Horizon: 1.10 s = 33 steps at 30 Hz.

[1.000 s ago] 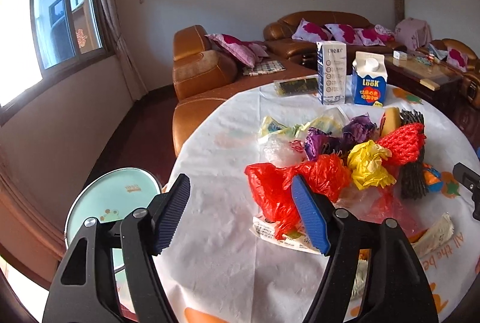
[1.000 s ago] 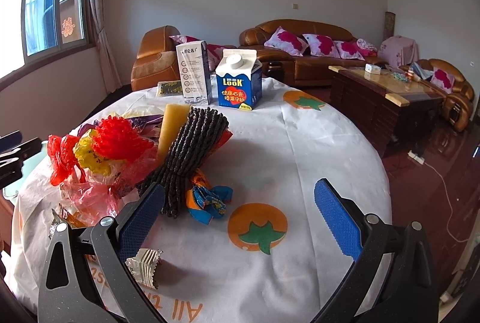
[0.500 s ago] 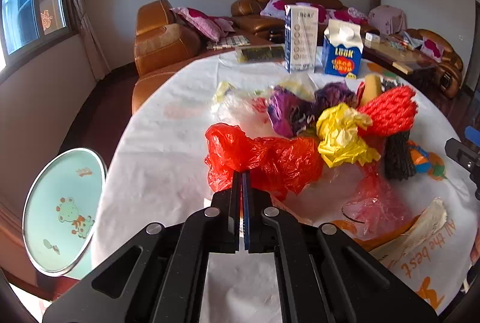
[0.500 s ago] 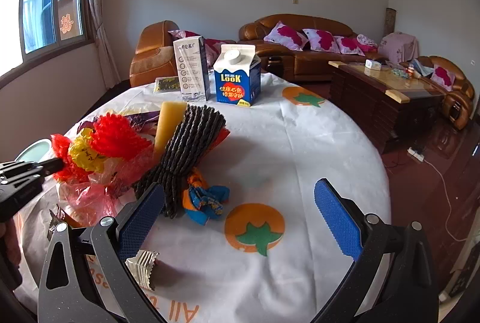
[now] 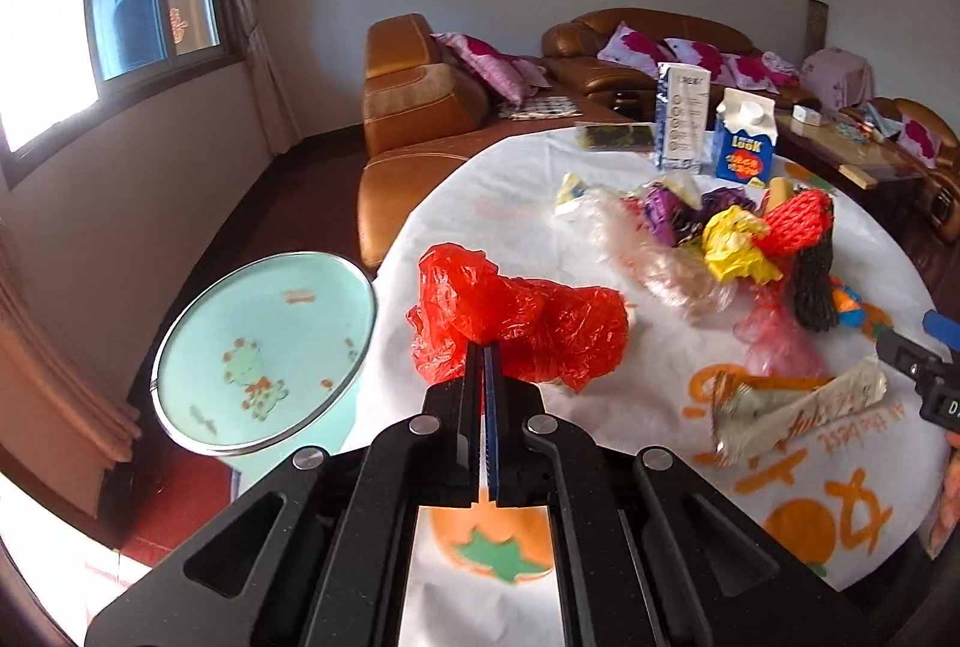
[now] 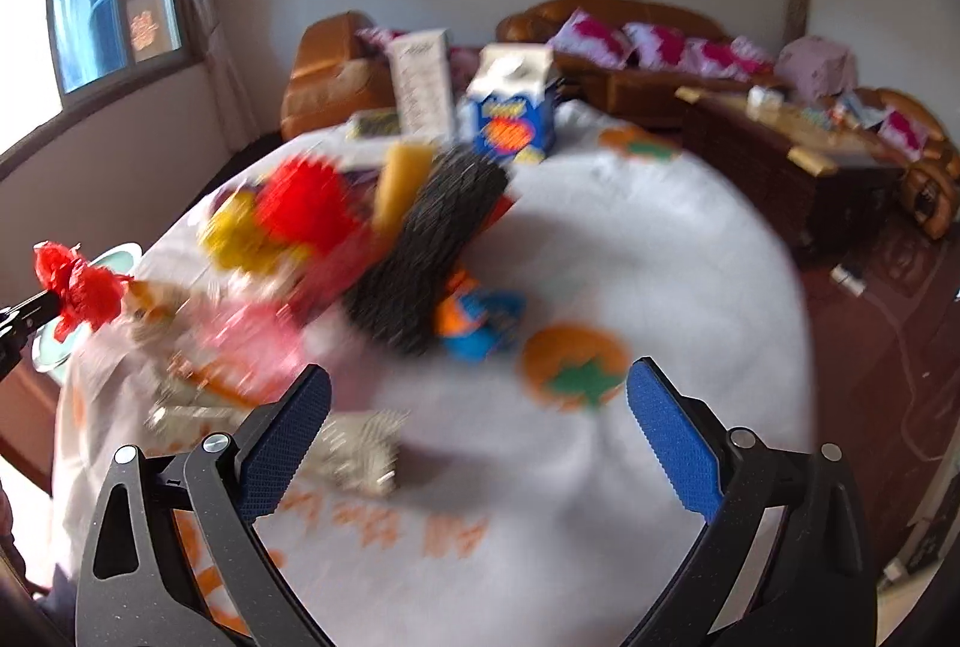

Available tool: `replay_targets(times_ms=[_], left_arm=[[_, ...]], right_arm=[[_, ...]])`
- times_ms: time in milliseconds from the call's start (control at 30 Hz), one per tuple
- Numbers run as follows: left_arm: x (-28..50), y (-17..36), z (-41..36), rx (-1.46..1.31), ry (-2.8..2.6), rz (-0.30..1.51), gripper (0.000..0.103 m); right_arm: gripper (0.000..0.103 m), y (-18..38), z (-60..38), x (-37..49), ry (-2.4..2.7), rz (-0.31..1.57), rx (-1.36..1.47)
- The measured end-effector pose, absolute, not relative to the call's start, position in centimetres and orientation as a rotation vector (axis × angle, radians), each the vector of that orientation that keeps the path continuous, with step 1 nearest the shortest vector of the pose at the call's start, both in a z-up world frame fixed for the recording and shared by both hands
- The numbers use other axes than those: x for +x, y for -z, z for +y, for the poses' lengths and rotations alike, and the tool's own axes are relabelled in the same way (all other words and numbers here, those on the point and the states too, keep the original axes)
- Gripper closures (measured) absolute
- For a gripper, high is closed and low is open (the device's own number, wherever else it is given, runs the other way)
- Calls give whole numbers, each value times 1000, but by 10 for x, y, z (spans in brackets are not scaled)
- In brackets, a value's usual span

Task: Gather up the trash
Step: 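Lift the red bag with the left gripper while the right gripper grasps the long snack wrapper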

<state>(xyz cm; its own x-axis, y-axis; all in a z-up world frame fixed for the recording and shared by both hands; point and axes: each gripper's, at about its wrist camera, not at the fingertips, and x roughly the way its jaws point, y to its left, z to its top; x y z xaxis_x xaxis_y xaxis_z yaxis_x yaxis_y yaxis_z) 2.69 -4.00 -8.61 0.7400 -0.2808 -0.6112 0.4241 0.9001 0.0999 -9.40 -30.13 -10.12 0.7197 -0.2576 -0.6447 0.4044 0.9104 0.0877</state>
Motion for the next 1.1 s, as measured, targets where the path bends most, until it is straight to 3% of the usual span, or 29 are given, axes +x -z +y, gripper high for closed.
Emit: replay_targets(times_ms=[233,333,400,500,667,1100], left_arm=[[27,72,-29,206,403,595,102],[23,70,-33,208,414,580,102],[23,68,-32,210,405,574,102],[26,68,-29,207,394,577,102],[26,69,-29,207,397,578,102],[29,51,-11,180,355,541,102]], right_arm=[[18,106,-274,-86,278,714,208],[35,114,-274,-83,246,760,233],[56,116,-274,-83,216,774,245],[74,119,-271,-82,188,787,255],[97,118,-266,-84,145,785,251],[102,85,-247,-102,3,655,248]])
